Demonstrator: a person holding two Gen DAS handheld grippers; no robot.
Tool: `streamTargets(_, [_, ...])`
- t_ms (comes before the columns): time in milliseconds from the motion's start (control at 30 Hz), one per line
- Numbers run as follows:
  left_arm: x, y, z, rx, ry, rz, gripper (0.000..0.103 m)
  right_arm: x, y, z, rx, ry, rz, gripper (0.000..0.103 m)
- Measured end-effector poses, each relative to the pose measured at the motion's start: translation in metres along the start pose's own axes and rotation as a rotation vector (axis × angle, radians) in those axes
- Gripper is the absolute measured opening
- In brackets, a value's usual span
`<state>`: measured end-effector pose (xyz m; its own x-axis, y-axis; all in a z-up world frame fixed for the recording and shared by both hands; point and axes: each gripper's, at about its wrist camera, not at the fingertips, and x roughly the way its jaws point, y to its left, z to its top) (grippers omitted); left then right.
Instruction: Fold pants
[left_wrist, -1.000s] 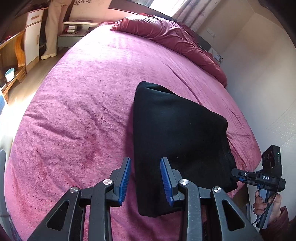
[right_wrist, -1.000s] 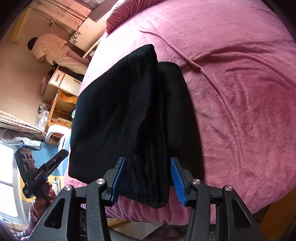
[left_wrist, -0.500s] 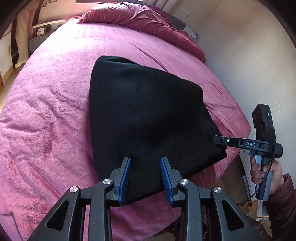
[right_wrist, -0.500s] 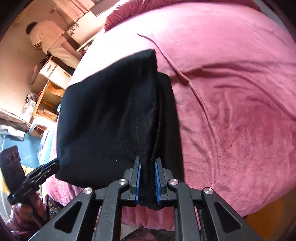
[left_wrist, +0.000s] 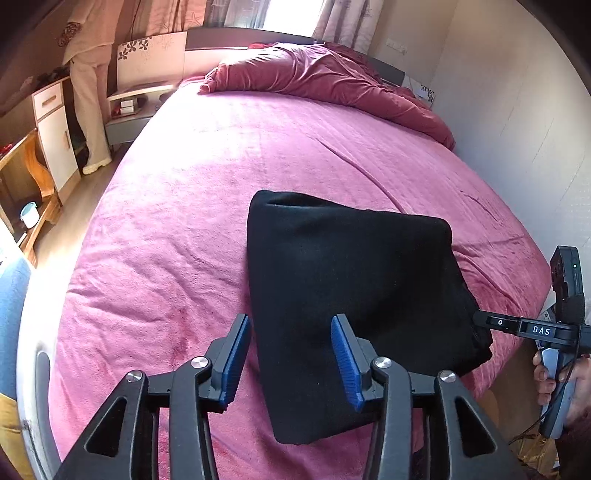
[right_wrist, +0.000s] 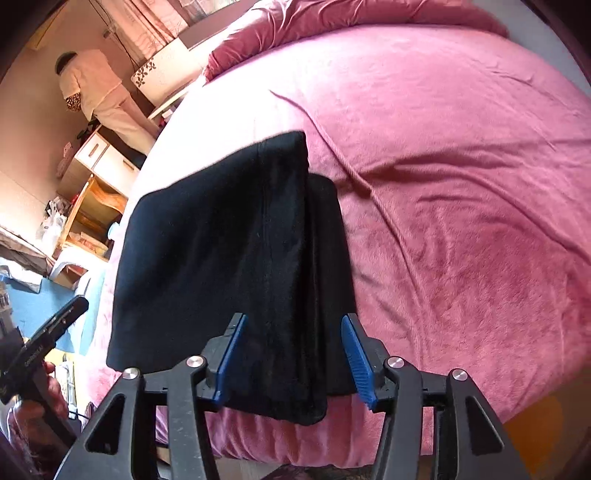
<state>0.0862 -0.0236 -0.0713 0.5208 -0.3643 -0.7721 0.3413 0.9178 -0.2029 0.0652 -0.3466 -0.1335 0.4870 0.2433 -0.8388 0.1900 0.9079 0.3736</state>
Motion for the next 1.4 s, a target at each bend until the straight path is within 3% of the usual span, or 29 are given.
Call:
streamTargets(100, [-0.002, -0.004, 0.000, 0.009, -0.010, 0.010, 0.047, 0.001, 0.008, 0.008, -0.009, -0.014, -0.007, 0.064])
streamTargets(600, [0.016, 0.004, 0.000, -0.003, 0.032, 0.029, 0.048, 0.042, 0.015, 0.026, -0.010, 0.024, -0.140, 0.066])
streamTargets(767, [0.023, 0.006, -0.001, -0.005, 0.045, 0.033, 0.053, 0.047, 0.004, 0.025, 0.023, 0.029, -0.110, 0.067])
streamTargets(867, [0.026, 0.007, -0.001, -0.002, 0.054, 0.035, 0.063, 0.049, -0.003, 0.023, 0.044, 0.033, -0.085, 0.069])
streamTargets(1400, [0.039, 0.012, 0.002, -0.007, 0.080, 0.012, 0.067, 0.038, -0.038, 0.019, 0.073, 0.067, 0.069, 0.075])
